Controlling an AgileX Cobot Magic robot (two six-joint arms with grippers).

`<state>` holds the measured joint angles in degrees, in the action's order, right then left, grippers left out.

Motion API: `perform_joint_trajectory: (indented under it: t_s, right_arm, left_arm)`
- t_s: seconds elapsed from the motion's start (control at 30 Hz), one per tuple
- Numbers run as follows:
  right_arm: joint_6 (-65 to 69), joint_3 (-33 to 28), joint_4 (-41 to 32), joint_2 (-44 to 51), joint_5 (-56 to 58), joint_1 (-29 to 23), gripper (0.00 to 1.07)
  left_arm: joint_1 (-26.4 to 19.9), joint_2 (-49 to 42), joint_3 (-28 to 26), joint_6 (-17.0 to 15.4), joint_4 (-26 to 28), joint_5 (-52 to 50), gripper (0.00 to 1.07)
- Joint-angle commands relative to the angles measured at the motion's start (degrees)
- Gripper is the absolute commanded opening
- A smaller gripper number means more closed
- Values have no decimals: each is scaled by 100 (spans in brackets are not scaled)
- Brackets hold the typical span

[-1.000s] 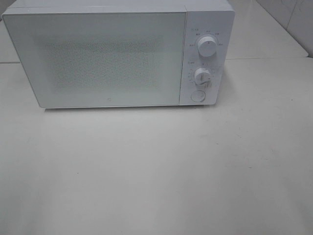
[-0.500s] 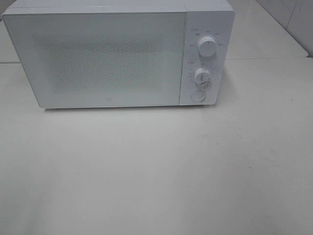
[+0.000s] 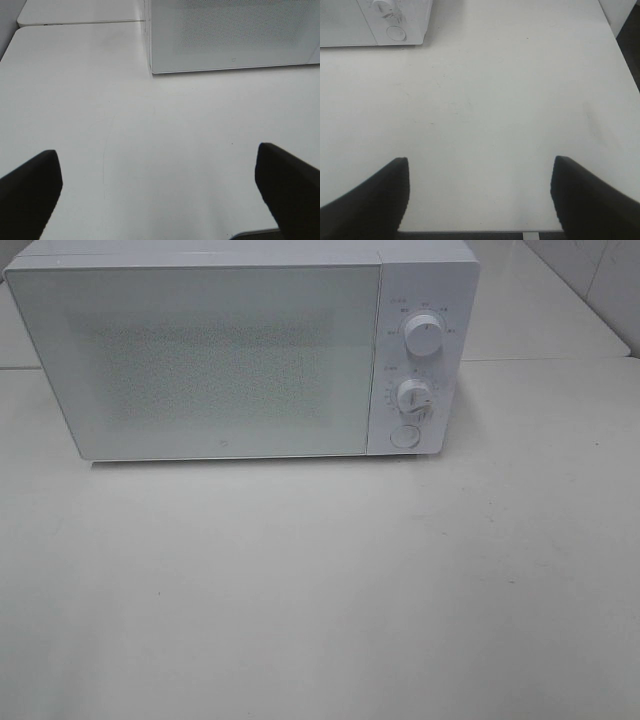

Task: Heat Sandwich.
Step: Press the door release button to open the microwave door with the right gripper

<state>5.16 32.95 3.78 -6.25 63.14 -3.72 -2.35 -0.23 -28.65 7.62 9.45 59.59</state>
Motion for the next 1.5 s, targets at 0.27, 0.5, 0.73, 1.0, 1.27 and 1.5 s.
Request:
perform_joint_trajectory:
  t_s: [0.27,0.5,0.73,1.0,1.27,1.5]
  right_arm:
    - [-138,-395,-143,539,-390,344,77]
    - [-223,-401,-201,802,-384,539,76]
    - [-298,-401,-258,802,-384,602,76]
    - [-304,-401,-258,802,-384,602,76]
    - [-304,-401,-258,802,-384,596,76]
    - [-304,-86,-309,309,-779,596,76]
  left_arm:
    - [23,-149,23,-17,63,-17,101]
    - [23,-149,23,-17,63,-17,101]
    - [23,-126,23,-17,63,-17,101]
    - [23,-126,23,-17,63,-17,101]
    - [23,-126,23,-17,63,-17,101]
    - [23,-126,23,-17,63,-17,101]
